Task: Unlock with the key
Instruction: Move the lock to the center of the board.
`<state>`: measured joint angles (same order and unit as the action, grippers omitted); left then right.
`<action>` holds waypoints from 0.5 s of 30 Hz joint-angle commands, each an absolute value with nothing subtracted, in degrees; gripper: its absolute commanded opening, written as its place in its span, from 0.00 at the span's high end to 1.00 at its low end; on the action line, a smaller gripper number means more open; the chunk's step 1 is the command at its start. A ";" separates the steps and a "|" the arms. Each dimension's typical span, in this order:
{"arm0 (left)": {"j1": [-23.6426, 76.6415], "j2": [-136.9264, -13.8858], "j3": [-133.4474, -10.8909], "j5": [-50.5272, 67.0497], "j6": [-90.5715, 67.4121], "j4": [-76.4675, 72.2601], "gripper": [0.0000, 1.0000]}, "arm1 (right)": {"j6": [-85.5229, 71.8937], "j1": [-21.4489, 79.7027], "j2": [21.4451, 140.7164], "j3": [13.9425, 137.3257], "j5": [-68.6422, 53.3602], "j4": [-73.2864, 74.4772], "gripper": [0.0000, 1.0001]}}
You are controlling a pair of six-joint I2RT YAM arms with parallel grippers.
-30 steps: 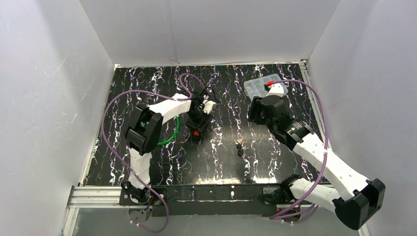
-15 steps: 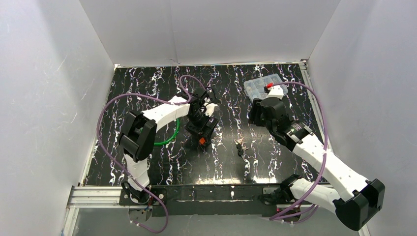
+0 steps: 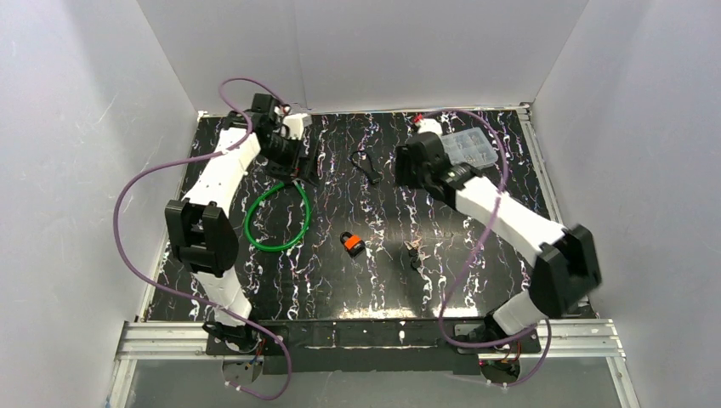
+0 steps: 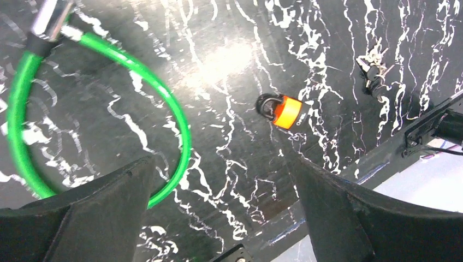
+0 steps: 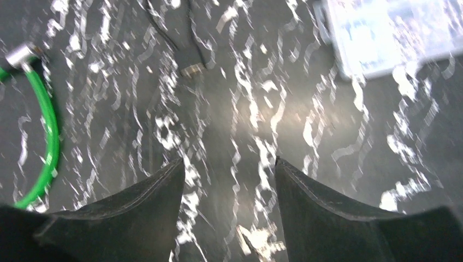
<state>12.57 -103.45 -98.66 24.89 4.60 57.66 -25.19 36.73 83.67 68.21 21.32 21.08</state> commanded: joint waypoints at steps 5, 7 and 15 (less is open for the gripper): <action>10.90 -101.02 -96.33 26.59 9.21 64.75 0.02 | -22.13 36.26 108.85 92.45 17.82 19.84 0.31; 10.71 -100.00 -95.22 25.98 9.59 64.24 0.02 | -22.09 35.92 114.16 99.10 16.89 22.12 0.32; 8.43 -98.01 -94.44 26.40 10.69 64.65 0.02 | -22.63 34.30 127.41 112.53 12.37 26.63 0.32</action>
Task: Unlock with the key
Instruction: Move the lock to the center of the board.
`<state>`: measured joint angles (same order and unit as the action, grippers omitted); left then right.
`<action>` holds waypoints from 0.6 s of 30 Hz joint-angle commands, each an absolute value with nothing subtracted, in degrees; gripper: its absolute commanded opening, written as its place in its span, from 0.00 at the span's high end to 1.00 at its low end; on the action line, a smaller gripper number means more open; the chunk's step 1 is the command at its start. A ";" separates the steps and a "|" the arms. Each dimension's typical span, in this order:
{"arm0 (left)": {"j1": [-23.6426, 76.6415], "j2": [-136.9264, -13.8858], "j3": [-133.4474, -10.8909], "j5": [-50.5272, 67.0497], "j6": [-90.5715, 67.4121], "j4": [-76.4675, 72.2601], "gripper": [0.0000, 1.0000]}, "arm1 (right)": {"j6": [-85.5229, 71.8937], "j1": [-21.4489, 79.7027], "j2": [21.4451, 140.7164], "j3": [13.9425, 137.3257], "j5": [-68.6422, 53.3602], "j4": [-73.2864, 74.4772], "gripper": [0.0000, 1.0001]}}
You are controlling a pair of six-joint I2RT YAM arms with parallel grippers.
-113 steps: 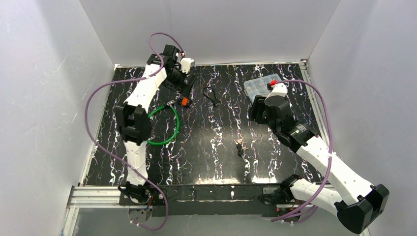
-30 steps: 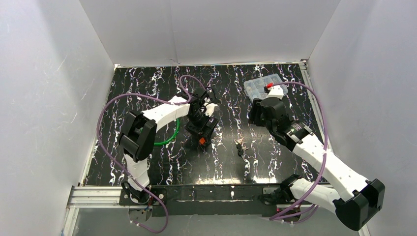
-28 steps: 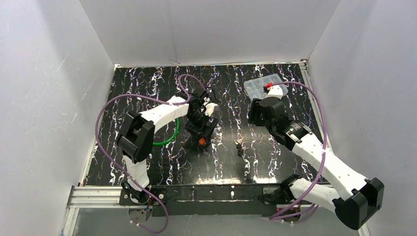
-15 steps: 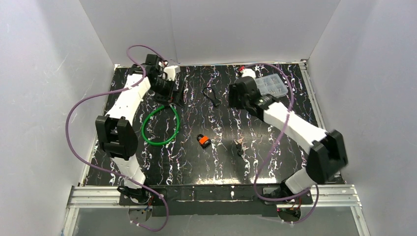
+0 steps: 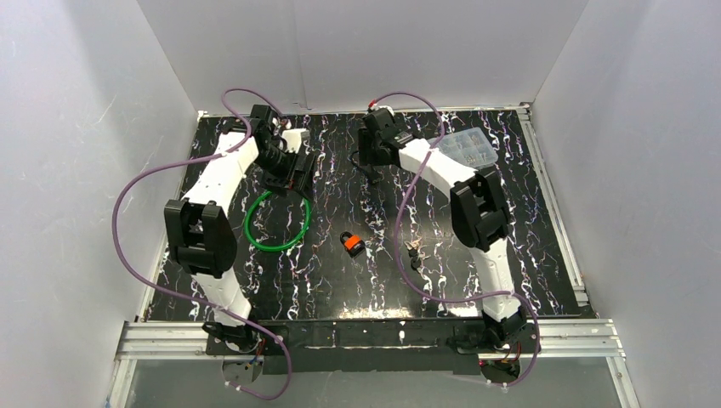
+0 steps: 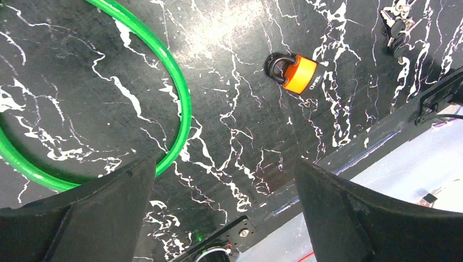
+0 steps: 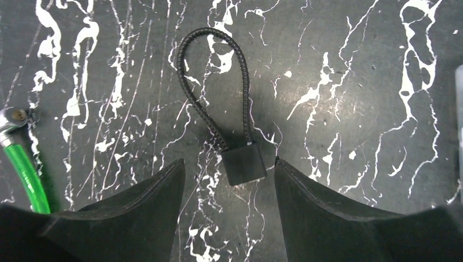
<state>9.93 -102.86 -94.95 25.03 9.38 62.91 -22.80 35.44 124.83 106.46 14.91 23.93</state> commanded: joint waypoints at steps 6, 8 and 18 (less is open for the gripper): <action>7.47 -97.16 -94.80 26.81 10.87 64.52 0.02 | -24.19 33.30 133.91 121.71 10.45 32.80 0.33; 7.35 -96.62 -94.66 27.19 10.73 64.38 0.02 | -24.76 33.13 136.08 124.49 10.36 35.58 0.34; 7.18 -96.08 -96.36 28.05 11.14 65.23 0.02 | -26.35 32.96 139.50 125.97 10.96 41.63 0.40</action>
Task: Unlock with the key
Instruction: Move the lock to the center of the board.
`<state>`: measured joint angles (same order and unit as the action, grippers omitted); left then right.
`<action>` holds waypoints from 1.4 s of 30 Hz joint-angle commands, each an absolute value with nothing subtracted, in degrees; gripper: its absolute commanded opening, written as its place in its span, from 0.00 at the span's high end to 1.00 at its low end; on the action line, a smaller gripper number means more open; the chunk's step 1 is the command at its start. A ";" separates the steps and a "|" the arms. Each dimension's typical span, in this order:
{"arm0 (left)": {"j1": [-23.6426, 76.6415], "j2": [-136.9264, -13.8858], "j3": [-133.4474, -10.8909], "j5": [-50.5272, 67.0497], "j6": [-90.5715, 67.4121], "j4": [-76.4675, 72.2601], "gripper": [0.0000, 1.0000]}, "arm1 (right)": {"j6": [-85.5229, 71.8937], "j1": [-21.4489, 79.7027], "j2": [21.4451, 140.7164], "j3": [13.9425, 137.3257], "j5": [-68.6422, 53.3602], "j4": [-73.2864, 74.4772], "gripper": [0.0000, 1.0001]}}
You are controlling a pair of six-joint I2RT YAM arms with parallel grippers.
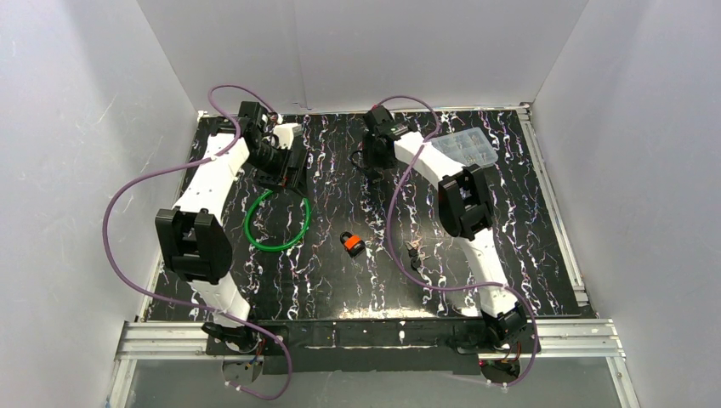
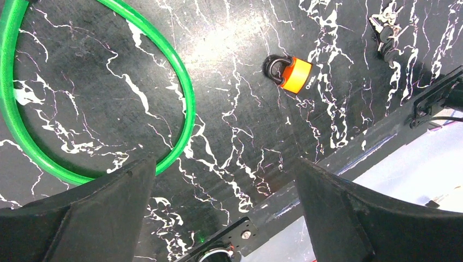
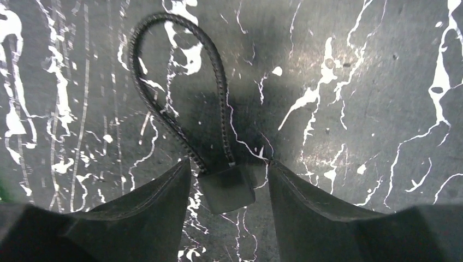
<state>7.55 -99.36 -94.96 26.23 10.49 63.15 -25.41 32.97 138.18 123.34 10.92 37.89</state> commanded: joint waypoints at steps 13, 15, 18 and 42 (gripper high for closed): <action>7.12 -93.30 -95.67 26.10 11.02 65.63 0.02 | -25.79 33.54 139.10 121.16 9.75 40.41 0.53; 7.12 -93.02 -95.62 26.04 11.06 65.75 0.02 | -25.62 34.10 137.47 118.13 10.06 38.93 0.56; 7.14 -92.43 -95.40 25.83 10.80 65.88 0.02 | -25.58 35.06 134.06 112.58 10.06 36.29 0.65; 7.14 -85.44 -88.82 27.83 13.17 68.69 0.02 | -28.23 46.89 110.37 87.55 12.88 30.49 0.49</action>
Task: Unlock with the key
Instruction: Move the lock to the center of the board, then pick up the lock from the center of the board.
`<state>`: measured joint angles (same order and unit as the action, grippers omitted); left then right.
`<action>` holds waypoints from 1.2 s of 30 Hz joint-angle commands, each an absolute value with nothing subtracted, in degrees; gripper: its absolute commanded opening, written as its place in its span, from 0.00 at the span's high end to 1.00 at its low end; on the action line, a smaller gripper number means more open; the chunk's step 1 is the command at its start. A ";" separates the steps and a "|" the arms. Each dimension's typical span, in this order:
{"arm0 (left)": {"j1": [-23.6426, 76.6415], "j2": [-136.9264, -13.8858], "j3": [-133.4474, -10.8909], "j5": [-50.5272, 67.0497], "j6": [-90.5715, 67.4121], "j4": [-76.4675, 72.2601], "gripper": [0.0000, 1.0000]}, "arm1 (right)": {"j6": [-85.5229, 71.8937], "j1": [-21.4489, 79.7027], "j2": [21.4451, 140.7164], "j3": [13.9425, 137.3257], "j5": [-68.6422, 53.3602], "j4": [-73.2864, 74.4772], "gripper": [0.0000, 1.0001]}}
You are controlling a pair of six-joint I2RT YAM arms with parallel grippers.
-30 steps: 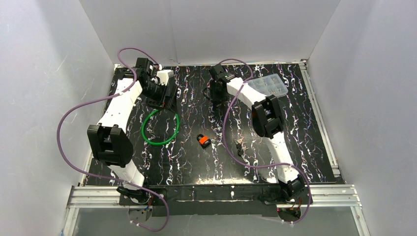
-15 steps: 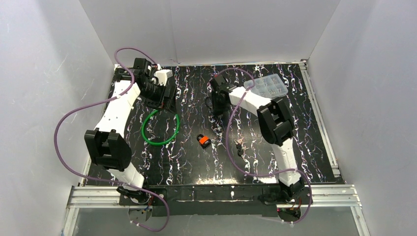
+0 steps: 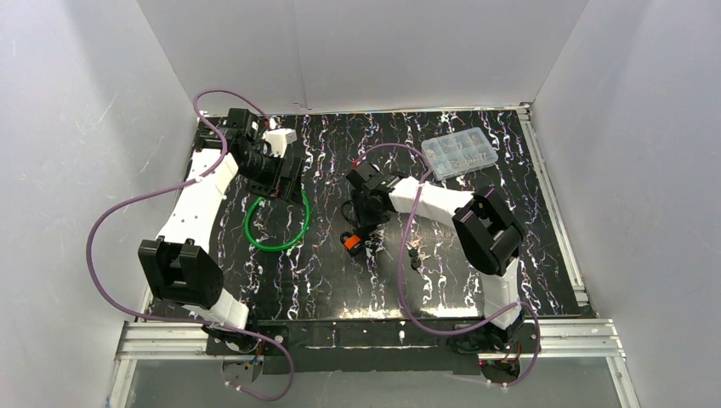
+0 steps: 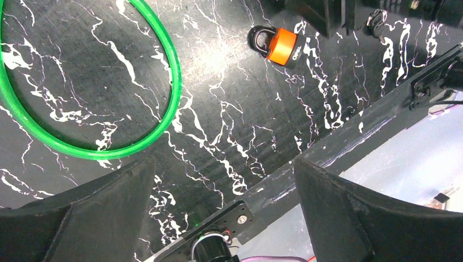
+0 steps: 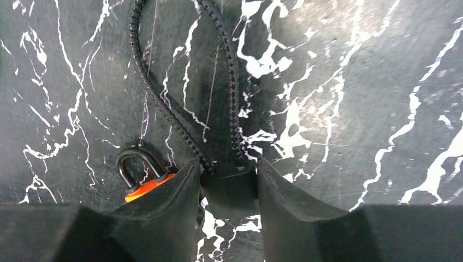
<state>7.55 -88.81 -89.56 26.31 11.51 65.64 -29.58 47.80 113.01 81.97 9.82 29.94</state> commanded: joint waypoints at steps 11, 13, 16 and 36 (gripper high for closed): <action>7.15 -82.31 -86.58 27.49 14.96 70.16 0.02 | -28.26 47.47 102.56 86.33 11.55 31.81 0.32; 7.14 -81.82 -85.97 27.61 14.98 70.22 0.02 | -28.48 48.96 100.67 83.30 11.07 30.42 0.32; 7.13 -81.35 -85.57 27.66 15.02 70.29 0.02 | -28.52 52.13 98.08 78.42 10.63 28.12 0.32; 7.14 -78.80 -85.71 27.81 15.85 72.66 0.02 | -26.96 56.87 107.06 77.05 10.08 23.29 0.32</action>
<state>7.55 -80.41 -85.43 26.39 14.89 70.25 -28.06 57.01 105.47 74.13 9.47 24.98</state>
